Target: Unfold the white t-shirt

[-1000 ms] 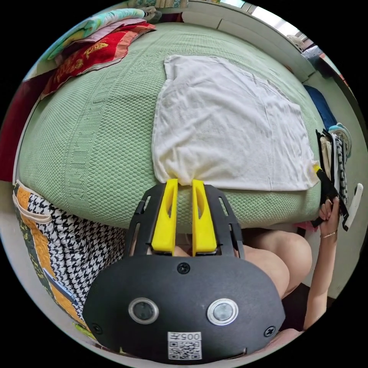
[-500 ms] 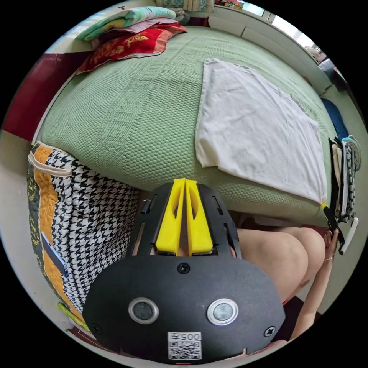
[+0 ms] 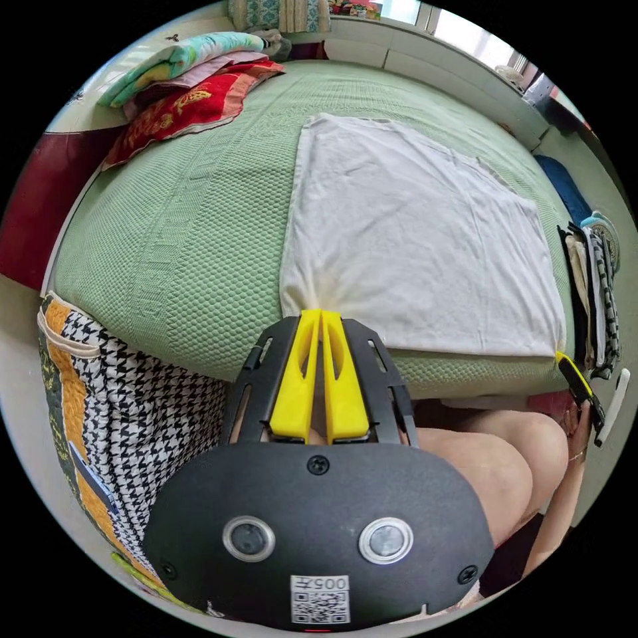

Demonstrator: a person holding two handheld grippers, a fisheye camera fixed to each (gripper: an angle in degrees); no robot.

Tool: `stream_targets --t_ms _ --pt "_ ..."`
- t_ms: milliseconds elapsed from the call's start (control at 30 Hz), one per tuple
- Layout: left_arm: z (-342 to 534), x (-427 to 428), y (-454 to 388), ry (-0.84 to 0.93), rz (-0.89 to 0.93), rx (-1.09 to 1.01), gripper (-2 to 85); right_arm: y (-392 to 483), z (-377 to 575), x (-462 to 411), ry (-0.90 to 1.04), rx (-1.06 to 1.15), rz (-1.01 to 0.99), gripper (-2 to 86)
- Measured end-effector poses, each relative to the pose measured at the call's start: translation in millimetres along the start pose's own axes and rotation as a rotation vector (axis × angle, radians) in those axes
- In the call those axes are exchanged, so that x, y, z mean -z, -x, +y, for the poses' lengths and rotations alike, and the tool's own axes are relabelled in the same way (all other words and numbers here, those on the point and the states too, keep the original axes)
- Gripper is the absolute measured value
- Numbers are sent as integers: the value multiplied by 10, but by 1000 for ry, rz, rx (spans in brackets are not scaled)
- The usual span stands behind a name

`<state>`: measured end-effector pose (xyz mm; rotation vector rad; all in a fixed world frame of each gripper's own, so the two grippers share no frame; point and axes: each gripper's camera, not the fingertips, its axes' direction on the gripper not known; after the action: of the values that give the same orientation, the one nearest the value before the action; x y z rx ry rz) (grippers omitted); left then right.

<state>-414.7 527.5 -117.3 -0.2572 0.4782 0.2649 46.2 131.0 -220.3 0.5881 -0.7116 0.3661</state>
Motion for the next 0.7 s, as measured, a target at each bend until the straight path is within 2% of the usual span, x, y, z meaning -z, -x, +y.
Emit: stream_targets --t_ms 100,233,333,400,533,700 --pt "91 57 72 -38 45 -9 0 -166 36 -149 26 -18 -30 0" --pt "204 279 128 -58 4 -71 5 -301 19 -124 56 4 -72 1" --pt "169 678 270 -197 22 -81 24 -328 -56 -22 72 55 -95 33" --pt "-96 936 335 -272 91 -116 64 -351 -166 125 5 70 -113 54" --pt "-804 998 314 -301 71 -145 107 -327 -741 316 -154 89 -114 90" --pt "-1728 717 453 -262 124 -23 111 -321 -1595 -64 -126 74 -72 116"
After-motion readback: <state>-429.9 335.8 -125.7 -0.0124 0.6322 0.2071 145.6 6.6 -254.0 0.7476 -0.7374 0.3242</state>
